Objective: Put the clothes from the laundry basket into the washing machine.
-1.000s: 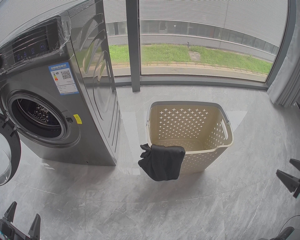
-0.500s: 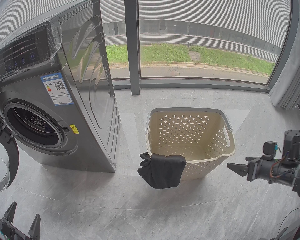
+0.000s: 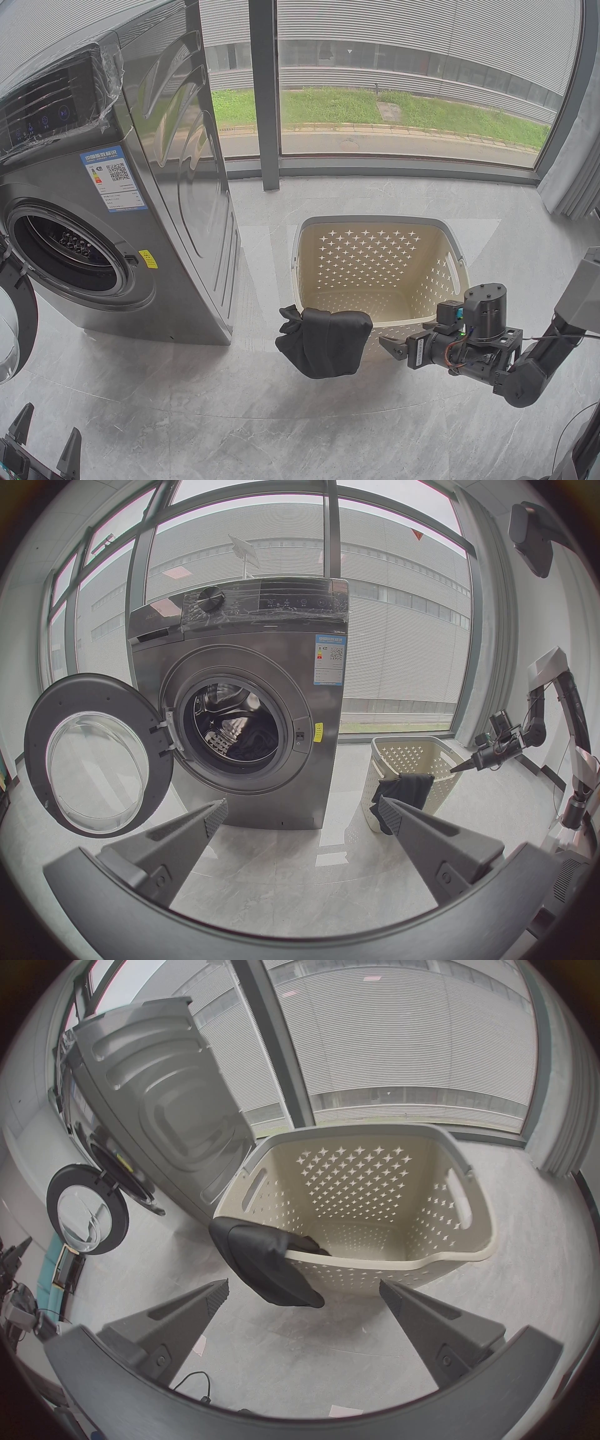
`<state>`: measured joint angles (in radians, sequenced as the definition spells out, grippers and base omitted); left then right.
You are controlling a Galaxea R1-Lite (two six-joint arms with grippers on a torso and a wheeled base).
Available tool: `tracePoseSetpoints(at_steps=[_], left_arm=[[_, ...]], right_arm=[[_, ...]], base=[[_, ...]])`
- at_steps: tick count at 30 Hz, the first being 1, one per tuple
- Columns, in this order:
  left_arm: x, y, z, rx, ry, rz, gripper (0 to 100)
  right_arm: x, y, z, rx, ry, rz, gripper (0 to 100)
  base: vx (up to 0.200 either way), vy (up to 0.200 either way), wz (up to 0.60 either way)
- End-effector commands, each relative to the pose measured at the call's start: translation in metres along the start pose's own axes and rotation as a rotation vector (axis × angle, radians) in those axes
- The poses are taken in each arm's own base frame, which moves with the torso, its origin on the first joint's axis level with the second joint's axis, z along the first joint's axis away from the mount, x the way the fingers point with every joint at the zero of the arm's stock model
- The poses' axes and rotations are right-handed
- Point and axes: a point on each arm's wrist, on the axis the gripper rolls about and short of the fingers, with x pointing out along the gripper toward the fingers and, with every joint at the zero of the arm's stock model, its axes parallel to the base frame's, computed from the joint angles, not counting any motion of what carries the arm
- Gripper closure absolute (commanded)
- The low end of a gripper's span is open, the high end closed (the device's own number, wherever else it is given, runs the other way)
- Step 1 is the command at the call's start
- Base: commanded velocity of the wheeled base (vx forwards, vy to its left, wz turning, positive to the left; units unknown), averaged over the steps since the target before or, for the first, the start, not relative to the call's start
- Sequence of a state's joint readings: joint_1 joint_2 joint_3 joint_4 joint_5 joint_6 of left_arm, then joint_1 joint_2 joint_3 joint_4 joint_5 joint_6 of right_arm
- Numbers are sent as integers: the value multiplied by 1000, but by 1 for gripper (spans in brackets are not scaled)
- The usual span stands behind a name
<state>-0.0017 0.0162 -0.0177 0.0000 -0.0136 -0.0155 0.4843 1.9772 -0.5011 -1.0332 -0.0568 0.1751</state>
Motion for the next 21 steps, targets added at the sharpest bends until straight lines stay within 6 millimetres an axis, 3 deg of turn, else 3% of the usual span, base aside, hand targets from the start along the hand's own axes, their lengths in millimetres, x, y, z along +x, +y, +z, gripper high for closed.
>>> tracePoseSetpoints(at_steps=[1, 21], left_arm=[[0, 0, -5, 0, 1, 0, 0], [0, 0, -5, 0, 0, -2, 0]], right_arm=[[20, 6, -15, -15, 51, 8, 0], [60, 18, -5, -59, -27, 49, 0]], base=[[0, 0, 0], [0, 0, 0]])
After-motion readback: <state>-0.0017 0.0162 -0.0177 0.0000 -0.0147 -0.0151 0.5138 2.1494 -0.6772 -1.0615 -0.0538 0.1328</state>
